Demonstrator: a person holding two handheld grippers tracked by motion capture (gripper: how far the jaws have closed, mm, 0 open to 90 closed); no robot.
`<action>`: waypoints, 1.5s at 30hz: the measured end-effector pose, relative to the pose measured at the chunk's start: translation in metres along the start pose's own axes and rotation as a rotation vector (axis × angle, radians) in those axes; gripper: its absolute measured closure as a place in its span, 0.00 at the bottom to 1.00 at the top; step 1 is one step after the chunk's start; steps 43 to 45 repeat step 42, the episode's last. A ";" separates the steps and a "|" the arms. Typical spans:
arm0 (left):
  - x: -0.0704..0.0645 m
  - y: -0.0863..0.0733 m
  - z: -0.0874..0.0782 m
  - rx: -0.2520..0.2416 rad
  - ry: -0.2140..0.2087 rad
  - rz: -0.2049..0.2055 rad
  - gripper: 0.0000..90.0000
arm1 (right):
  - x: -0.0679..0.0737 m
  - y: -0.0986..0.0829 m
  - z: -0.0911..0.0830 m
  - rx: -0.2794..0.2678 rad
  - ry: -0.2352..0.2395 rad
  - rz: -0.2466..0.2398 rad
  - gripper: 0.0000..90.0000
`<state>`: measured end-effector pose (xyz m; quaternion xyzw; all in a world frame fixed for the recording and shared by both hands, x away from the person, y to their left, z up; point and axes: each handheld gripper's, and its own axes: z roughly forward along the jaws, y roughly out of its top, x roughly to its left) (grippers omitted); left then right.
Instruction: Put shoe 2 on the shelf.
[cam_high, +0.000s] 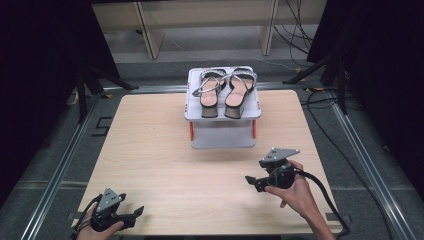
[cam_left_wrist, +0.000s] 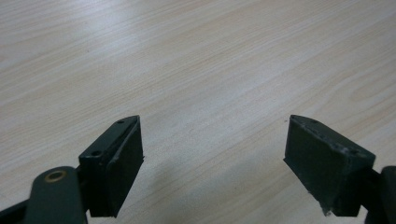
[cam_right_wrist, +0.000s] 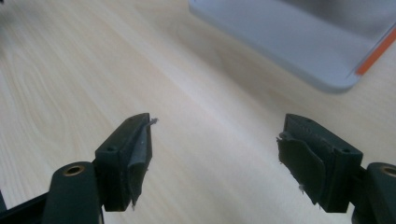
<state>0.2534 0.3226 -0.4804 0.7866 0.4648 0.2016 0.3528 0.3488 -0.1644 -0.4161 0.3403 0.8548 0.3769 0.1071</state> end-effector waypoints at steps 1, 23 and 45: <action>0.000 0.000 0.000 -0.003 0.000 -0.003 0.21 | 0.003 -0.003 -0.001 0.019 -0.016 0.014 0.28; 0.000 0.000 0.001 0.012 -0.001 0.011 0.20 | 0.023 -0.055 0.009 0.059 0.008 0.073 0.25; -0.003 0.000 0.003 0.024 -0.006 0.020 0.19 | 0.038 -0.061 0.015 0.086 0.047 0.060 0.24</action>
